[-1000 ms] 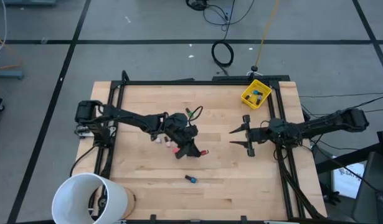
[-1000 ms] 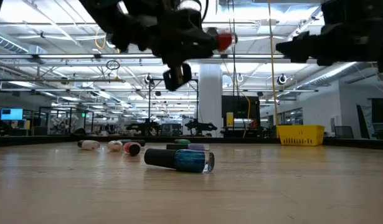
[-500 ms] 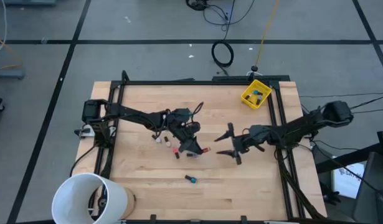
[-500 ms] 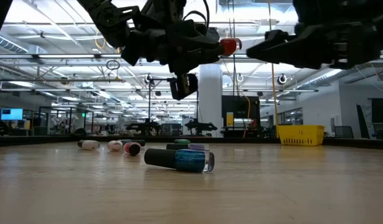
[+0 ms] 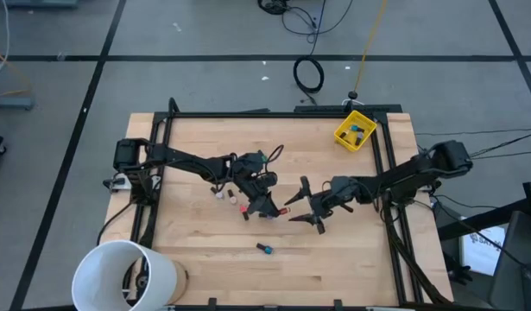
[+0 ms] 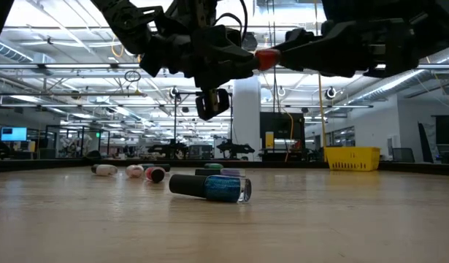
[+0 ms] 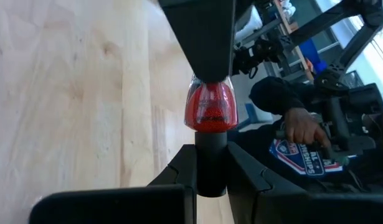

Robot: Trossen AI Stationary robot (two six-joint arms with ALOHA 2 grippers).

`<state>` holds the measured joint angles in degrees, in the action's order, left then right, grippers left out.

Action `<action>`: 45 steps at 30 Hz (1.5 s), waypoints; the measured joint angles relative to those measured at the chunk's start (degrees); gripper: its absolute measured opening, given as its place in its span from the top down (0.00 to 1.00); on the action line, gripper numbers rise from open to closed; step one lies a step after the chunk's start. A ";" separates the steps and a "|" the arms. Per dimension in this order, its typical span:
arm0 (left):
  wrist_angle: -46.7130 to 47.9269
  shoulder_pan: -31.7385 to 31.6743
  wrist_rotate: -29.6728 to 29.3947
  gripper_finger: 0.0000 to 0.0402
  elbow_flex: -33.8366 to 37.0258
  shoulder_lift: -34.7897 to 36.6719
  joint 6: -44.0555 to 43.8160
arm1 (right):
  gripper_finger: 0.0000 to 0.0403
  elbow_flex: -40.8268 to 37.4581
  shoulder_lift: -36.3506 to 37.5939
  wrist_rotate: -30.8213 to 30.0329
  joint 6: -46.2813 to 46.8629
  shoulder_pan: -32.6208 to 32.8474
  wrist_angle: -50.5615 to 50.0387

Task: Pick & Place Nail Polish
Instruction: Put the red nail polish bottle into the yellow bin

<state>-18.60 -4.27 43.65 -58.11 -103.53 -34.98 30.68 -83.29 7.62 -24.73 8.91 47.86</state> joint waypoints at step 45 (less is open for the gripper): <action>0.18 -0.04 -3.00 0.72 0.02 0.06 4.68 | 0.84 1.53 -2.84 0.00 -1.20 -0.42 0.01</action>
<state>-18.42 -4.31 40.65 -58.08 -103.47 -30.30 32.21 -86.13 7.62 -25.93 8.49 47.87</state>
